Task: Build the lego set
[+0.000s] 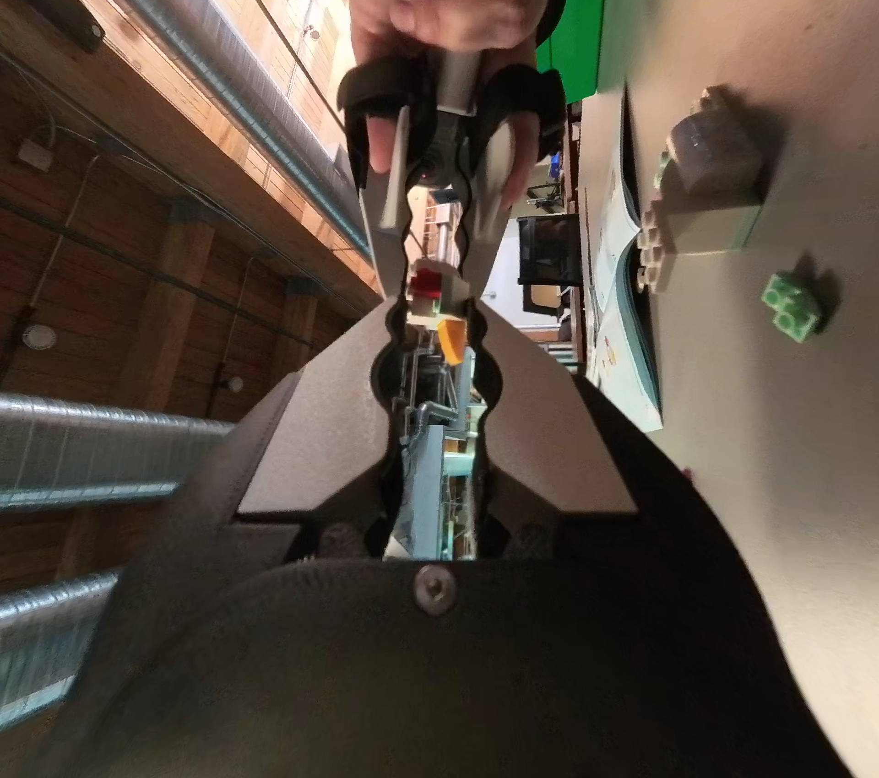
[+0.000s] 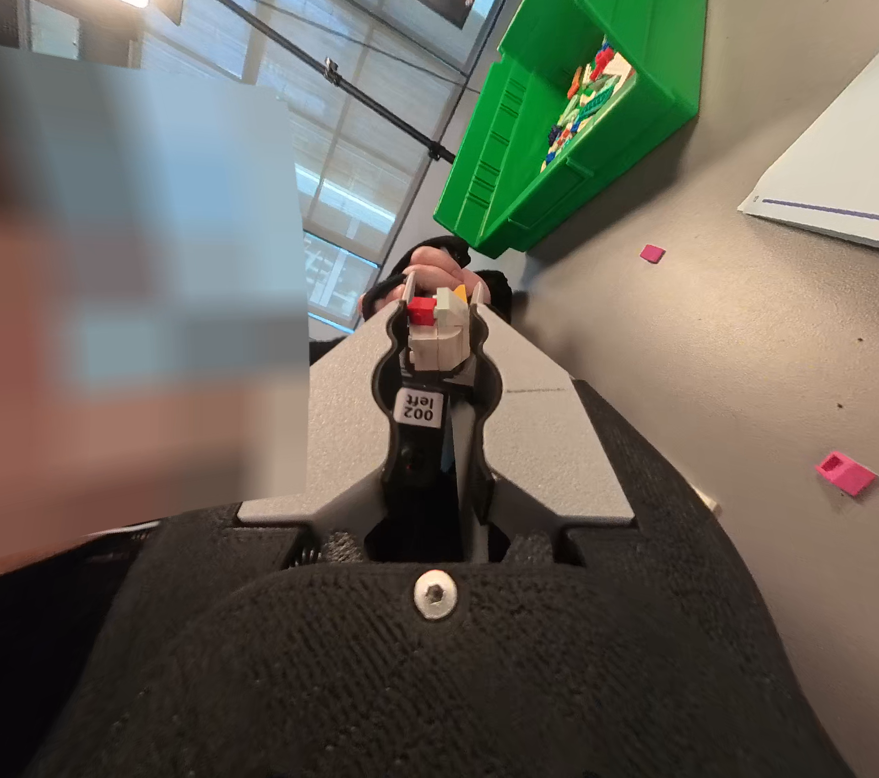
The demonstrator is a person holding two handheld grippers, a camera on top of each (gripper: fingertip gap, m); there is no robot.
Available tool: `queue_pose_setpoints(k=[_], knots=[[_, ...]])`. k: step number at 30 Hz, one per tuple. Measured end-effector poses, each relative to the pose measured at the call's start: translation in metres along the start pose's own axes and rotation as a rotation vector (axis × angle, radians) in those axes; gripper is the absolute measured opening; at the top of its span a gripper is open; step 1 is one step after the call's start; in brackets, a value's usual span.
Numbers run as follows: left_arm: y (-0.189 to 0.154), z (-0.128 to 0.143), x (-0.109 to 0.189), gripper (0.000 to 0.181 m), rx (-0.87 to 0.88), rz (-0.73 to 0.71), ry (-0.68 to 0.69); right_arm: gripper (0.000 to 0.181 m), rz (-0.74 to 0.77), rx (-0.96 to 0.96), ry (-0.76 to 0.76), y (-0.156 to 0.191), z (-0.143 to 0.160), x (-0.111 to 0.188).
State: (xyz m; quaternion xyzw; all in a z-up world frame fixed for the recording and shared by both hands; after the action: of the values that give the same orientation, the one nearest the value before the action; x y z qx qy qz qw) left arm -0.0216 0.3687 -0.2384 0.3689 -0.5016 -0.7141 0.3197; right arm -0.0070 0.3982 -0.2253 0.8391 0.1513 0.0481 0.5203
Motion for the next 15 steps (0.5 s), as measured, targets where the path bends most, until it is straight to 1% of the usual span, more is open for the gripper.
queue_pose_setpoints(k=[1, 2, 4, 8, 9, 10, 12, 13, 15], knots=[[0.0, 0.001, 0.0, 0.024, -0.006, 0.001, 0.005, 0.025, -0.003, -0.004, -0.013, 0.0, -0.001, 0.0], [0.0, 0.002, 0.0, 0.024, -0.009, -0.001, 0.008, 0.029, -0.013, -0.008, -0.021, 0.0, -0.001, -0.001], [-0.002, 0.002, 0.0, 0.024, -0.007, 0.006, 0.007, 0.047, -0.028, -0.024, -0.038, 0.001, -0.003, 0.0], [-0.003, 0.002, 0.0, 0.024, -0.011, 0.011, 0.008, 0.063, -0.019, 0.042, -0.106, 0.0, -0.015, 0.009], [-0.005, 0.003, 0.0, 0.024, -0.007, 0.017, 0.011, 0.063, -0.01, 0.086, -0.126, 0.001, -0.02, 0.012], [-0.006, 0.004, 0.0, 0.024, 0.006, 0.026, 0.014, 0.063, 0.01, 0.149, -0.144, 0.001, -0.024, 0.015], [-0.008, 0.008, -0.001, 0.024, 0.06, 0.037, 0.03, 0.064, 0.082, 0.332, -0.166, -0.001, -0.033, 0.022], [-0.007, 0.01, -0.001, 0.024, 0.11, 0.037, 0.039, 0.065, 0.126, 0.447, -0.17, -0.002, -0.036, 0.026], [-0.003, 0.017, -0.001, 0.024, 0.275, 0.034, 0.056, 0.065, 0.197, 0.695, -0.163, 0.001, -0.041, 0.031]])
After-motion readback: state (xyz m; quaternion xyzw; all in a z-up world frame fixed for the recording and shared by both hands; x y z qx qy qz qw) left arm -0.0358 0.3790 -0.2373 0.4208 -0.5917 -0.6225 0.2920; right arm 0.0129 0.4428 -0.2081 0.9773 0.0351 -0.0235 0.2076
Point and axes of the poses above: each gripper's, where its closed fingertips meet, x back along the fingers, z out of its underside, y = z × x across the jaws, the point moved 2 cm from there along x, back along the fingers, and after that the axes turned 8 degrees about -y, right-handed, at the moved point
